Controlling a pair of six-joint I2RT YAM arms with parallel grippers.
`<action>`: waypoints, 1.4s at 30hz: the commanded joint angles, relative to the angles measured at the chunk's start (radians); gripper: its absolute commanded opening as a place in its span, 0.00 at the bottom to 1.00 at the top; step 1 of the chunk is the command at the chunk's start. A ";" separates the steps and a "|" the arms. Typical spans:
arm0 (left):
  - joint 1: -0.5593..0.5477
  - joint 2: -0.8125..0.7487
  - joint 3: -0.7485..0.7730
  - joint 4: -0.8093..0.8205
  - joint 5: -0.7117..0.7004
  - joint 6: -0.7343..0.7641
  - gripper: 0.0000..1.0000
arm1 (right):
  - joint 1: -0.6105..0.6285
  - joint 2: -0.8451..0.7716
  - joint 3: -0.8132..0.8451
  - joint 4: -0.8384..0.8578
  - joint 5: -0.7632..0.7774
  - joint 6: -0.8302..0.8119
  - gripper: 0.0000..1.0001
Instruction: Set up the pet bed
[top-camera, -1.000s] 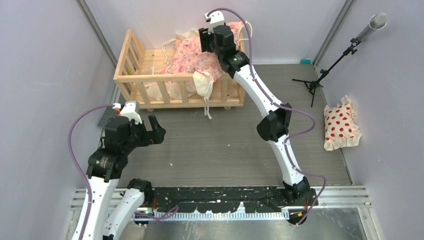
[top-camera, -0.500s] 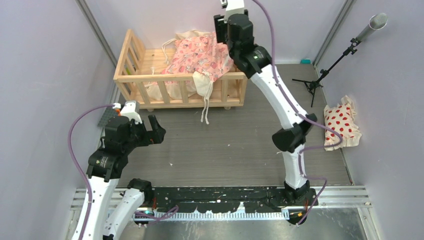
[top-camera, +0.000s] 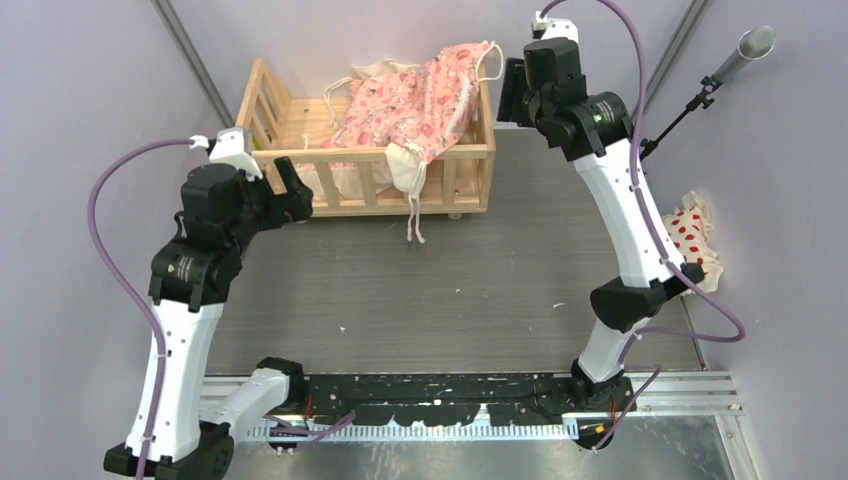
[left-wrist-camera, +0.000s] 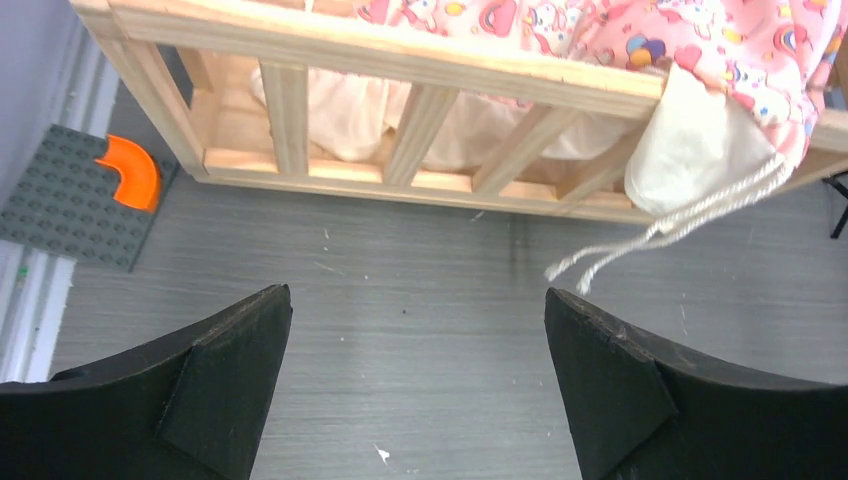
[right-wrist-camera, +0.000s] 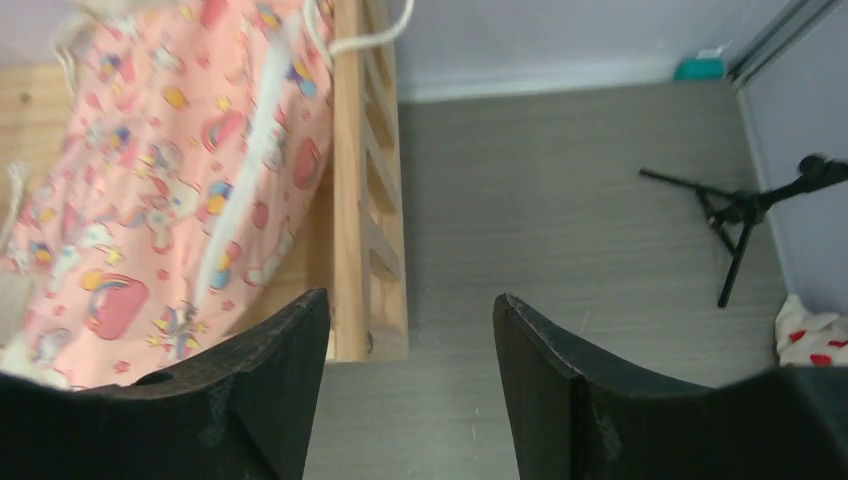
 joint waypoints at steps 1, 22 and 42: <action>0.001 0.068 0.095 -0.029 -0.077 0.043 1.00 | -0.048 0.073 0.014 -0.150 -0.260 0.038 0.65; 0.089 0.280 0.351 -0.078 -0.159 0.086 1.00 | -0.120 0.310 0.117 -0.066 -0.271 0.086 0.48; 0.136 0.372 0.400 -0.060 -0.181 0.177 1.00 | -0.134 -0.251 -0.412 -0.067 -0.215 -0.020 0.00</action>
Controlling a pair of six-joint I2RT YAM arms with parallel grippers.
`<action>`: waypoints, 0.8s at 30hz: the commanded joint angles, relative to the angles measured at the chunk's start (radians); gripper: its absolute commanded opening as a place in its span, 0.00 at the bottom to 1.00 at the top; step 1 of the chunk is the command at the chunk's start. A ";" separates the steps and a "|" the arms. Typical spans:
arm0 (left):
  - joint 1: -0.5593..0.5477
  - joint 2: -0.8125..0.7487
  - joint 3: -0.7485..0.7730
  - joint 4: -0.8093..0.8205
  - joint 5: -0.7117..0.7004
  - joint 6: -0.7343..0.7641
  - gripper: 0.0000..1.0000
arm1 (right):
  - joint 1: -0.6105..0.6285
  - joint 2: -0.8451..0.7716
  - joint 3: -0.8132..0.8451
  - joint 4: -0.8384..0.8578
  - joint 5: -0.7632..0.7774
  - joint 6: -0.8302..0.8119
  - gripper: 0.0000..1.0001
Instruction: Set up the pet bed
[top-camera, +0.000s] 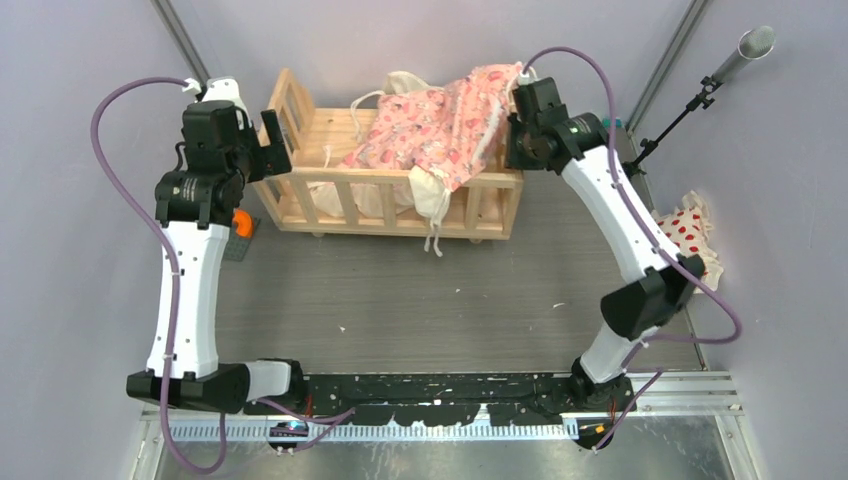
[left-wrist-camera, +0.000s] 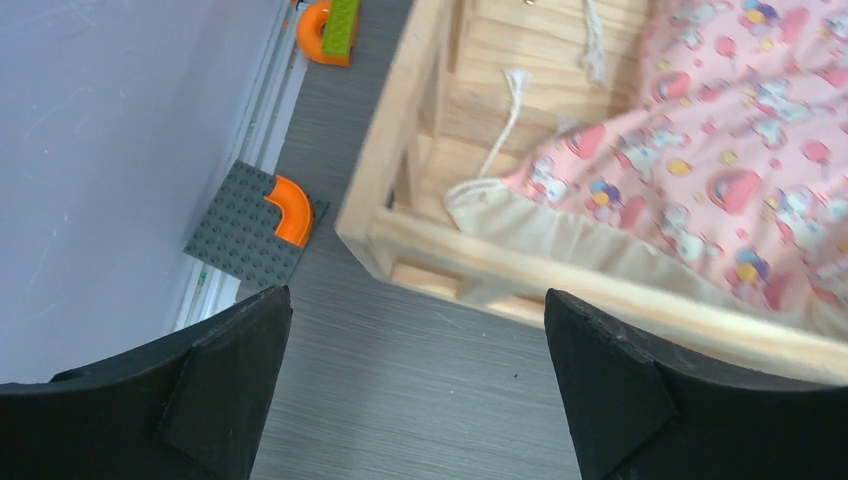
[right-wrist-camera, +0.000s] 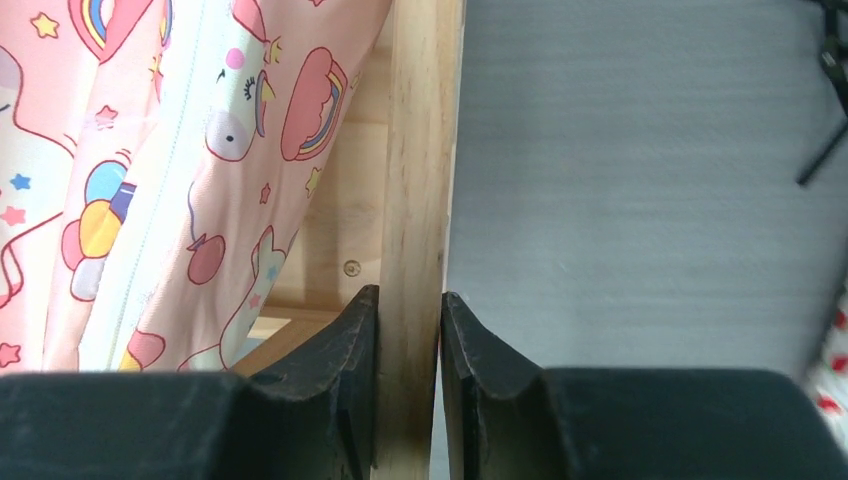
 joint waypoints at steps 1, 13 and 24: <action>0.013 0.030 0.052 0.030 -0.010 0.034 1.00 | -0.030 -0.292 -0.099 -0.071 0.036 -0.071 0.00; 0.014 0.178 0.044 0.054 0.394 0.044 1.00 | -0.056 -0.446 -0.203 -0.133 0.094 -0.083 0.28; 0.012 0.207 -0.068 0.065 0.377 0.041 0.81 | -0.057 -0.396 0.118 -0.266 0.155 -0.044 0.71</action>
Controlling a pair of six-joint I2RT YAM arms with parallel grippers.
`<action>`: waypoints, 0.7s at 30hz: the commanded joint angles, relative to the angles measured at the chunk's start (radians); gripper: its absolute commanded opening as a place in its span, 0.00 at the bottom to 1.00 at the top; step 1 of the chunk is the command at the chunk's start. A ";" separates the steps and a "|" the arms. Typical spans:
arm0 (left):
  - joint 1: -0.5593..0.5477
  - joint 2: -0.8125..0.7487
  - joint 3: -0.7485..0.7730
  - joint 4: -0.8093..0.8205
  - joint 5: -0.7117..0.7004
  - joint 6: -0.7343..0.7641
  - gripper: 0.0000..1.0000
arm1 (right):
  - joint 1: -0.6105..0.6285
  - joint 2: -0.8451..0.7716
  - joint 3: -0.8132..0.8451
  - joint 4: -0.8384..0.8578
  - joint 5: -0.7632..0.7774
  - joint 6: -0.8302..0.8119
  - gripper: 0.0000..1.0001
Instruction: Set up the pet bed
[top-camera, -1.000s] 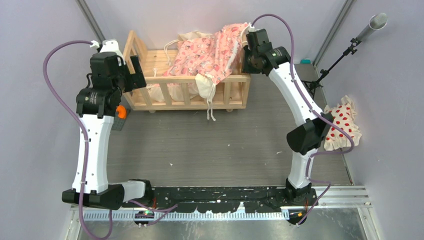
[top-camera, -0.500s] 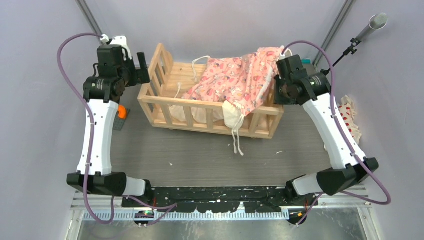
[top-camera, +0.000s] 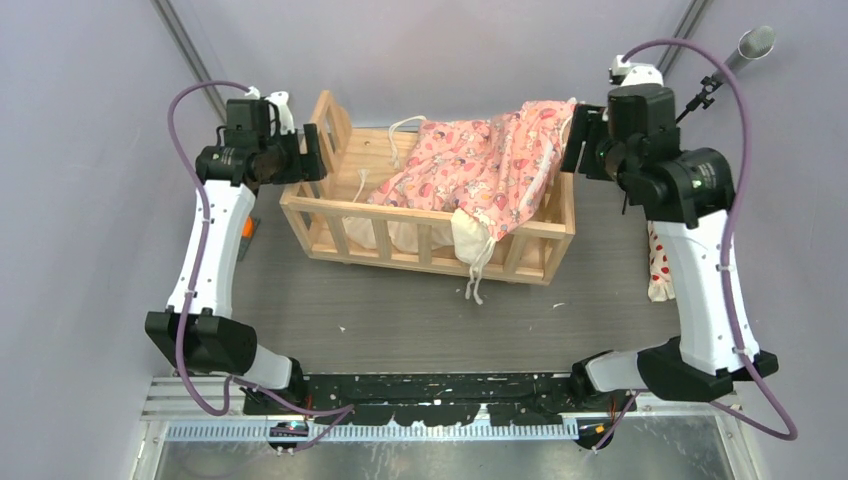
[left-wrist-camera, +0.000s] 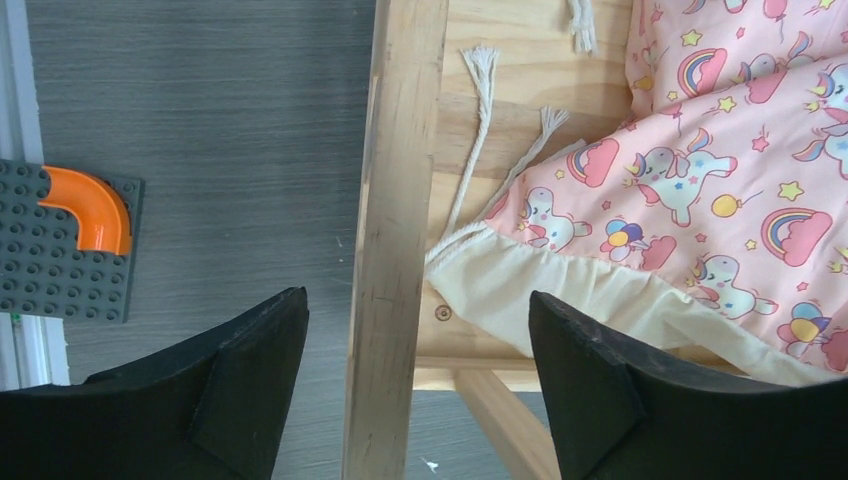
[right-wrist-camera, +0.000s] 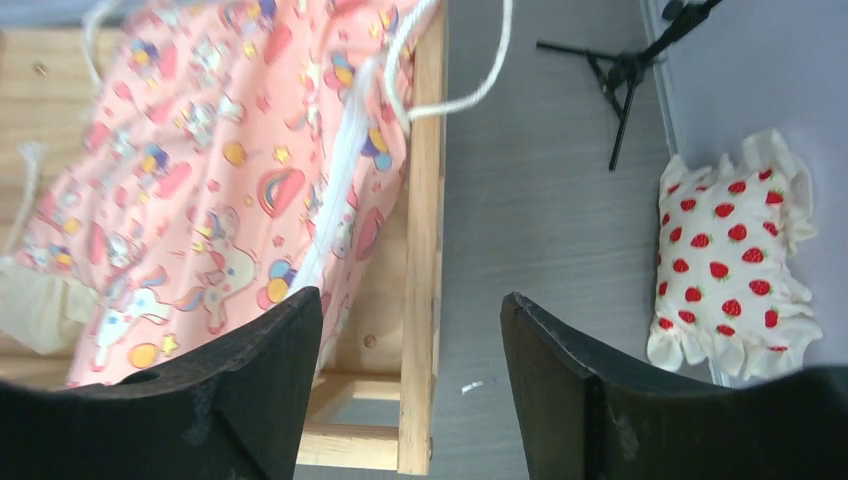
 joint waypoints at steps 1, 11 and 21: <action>0.003 0.020 -0.006 0.025 0.012 0.005 0.76 | 0.001 -0.001 0.135 -0.032 0.020 0.010 0.71; -0.004 -0.063 -0.101 0.035 0.023 -0.027 0.13 | 0.178 0.197 0.372 -0.062 -0.015 0.056 0.72; -0.245 -0.226 -0.208 0.021 -0.109 -0.080 0.20 | 0.403 0.557 0.565 -0.045 0.085 0.107 0.77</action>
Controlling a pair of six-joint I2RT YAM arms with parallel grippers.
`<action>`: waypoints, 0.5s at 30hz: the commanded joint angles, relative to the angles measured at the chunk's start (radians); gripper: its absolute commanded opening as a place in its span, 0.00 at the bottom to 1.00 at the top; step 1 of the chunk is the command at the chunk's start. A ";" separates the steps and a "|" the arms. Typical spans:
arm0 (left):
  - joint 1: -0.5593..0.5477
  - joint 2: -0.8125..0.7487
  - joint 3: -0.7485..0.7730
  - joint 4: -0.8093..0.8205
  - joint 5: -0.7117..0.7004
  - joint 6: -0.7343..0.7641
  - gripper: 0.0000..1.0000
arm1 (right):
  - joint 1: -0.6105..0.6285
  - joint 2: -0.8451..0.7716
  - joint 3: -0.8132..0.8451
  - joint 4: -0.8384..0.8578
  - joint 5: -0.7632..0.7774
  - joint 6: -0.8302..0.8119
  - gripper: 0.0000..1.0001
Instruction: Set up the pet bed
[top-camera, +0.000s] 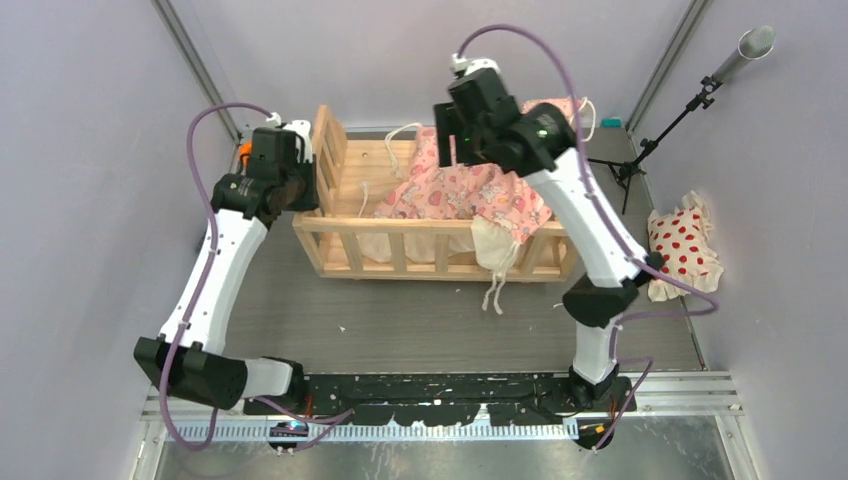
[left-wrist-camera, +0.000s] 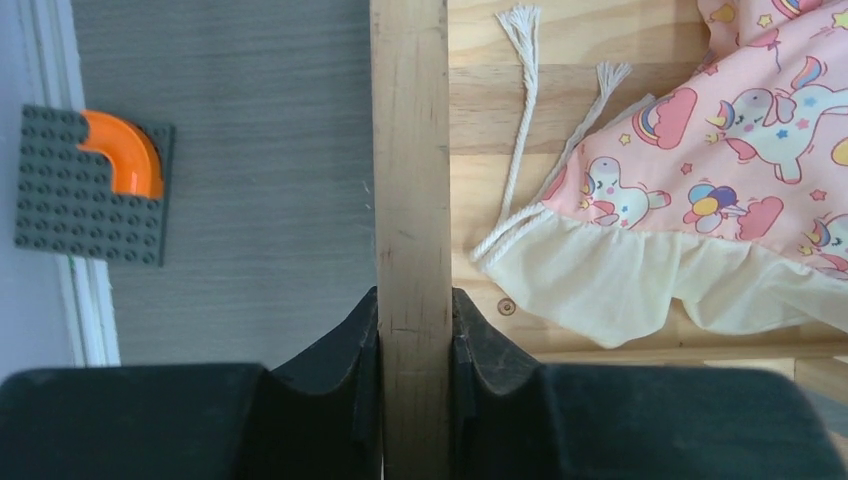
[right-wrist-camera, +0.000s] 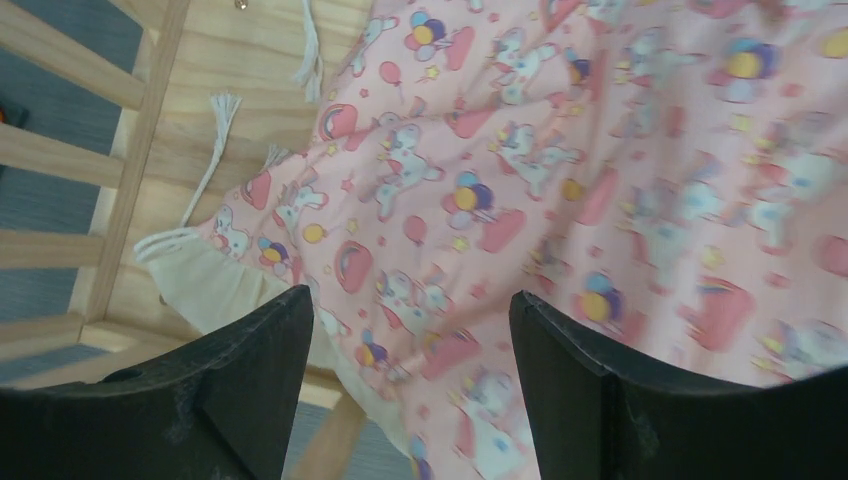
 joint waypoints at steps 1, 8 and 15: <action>-0.126 -0.119 -0.035 -0.008 0.029 -0.122 0.24 | 0.043 0.125 0.087 0.024 0.036 0.037 0.78; -0.126 -0.272 -0.059 -0.022 -0.053 -0.135 0.59 | 0.082 0.333 0.153 0.057 -0.004 0.040 0.81; -0.126 -0.328 -0.060 -0.041 -0.090 -0.117 0.67 | 0.082 0.454 0.149 0.092 -0.005 0.041 0.82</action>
